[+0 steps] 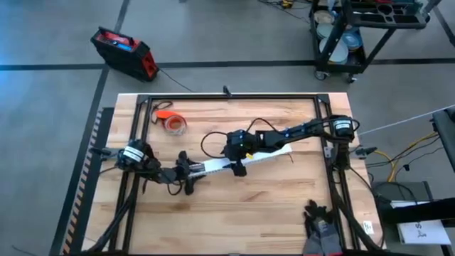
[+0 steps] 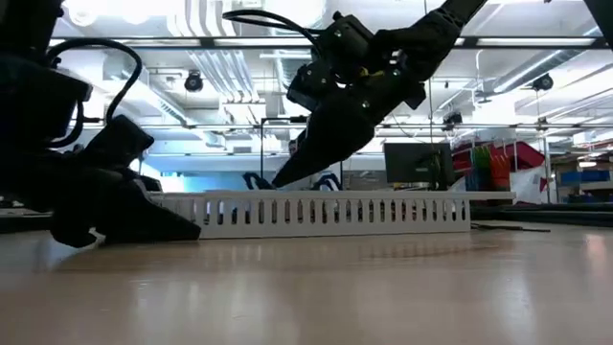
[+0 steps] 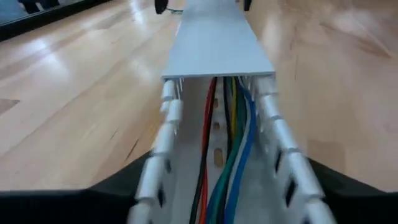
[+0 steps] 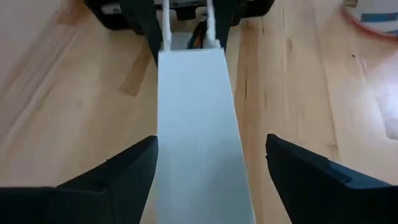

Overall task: Ziptie cables
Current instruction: Close the white cable duct

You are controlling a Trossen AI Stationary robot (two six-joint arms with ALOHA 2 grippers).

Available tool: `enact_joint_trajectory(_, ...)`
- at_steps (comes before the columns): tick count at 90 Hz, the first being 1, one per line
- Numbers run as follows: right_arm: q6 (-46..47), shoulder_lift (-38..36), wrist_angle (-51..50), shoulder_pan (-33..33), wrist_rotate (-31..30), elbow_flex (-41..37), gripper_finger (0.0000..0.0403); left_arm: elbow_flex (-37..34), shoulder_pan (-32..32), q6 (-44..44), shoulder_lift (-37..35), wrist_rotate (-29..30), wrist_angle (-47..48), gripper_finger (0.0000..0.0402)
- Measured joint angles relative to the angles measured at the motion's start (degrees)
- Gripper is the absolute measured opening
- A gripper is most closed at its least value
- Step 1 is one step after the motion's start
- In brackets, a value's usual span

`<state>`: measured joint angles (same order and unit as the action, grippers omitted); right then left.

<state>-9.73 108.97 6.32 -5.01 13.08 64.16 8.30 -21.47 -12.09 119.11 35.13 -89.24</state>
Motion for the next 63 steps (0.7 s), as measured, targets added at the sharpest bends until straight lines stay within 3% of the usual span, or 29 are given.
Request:
enact_joint_trajectory(15,1.3,0.6,0.0,0.5,2.3,-0.4,0.0304,0.5,0.0,-0.4,0.0,0.3,0.4,0.0217)
enact_joint_trajectory(35,0.9,2.1,0.2,0.6,0.2,-0.8,0.0309,0.7,0.3,-2.2,0.1,0.7,1.3,0.0280)
enact_joint_trajectory(63,2.2,3.6,2.6,0.7,-0.2,-0.8,0.0282,1.4,0.4,-3.5,0.0,0.3,3.1,0.0223)
